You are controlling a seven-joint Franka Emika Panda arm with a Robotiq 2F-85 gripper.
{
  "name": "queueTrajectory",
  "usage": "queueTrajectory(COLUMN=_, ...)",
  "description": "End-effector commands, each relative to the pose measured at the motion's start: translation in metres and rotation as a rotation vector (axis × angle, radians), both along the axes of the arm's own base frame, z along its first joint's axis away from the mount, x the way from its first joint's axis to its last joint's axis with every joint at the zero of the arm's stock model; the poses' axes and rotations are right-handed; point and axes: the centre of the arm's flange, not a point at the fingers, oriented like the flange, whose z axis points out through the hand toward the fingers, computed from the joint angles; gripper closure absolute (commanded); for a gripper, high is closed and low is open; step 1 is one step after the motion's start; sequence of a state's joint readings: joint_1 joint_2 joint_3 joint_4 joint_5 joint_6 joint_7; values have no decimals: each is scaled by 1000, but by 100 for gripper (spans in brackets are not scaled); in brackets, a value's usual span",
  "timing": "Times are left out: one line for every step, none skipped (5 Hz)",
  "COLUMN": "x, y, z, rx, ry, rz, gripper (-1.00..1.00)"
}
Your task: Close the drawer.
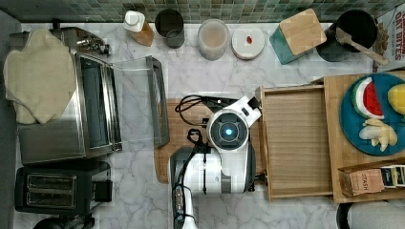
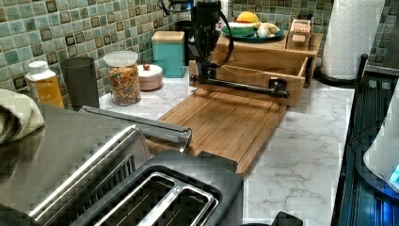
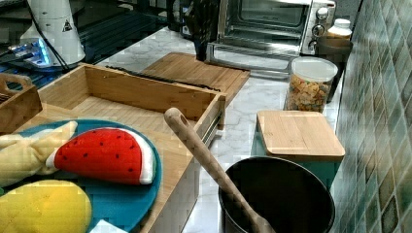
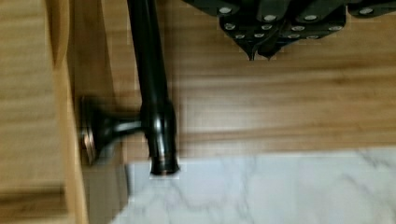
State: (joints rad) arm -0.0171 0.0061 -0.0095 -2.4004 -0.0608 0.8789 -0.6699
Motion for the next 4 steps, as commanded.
queueTrajectory(x=-38, y=-18, z=-29, rx=-39, ry=55, rz=53, gripper=100)
queueTrajectory(x=-26, y=-43, z=-49, rx=-45, ry=35, rz=101, gripper=100)
queueTrajectory(x=-25, y=-64, z=-47, rx=-57, ry=22, rz=116, gripper=100)
queueTrajectory(x=-26, y=-87, z=-41, rx=-64, ry=-1, rz=98, gripper=100)
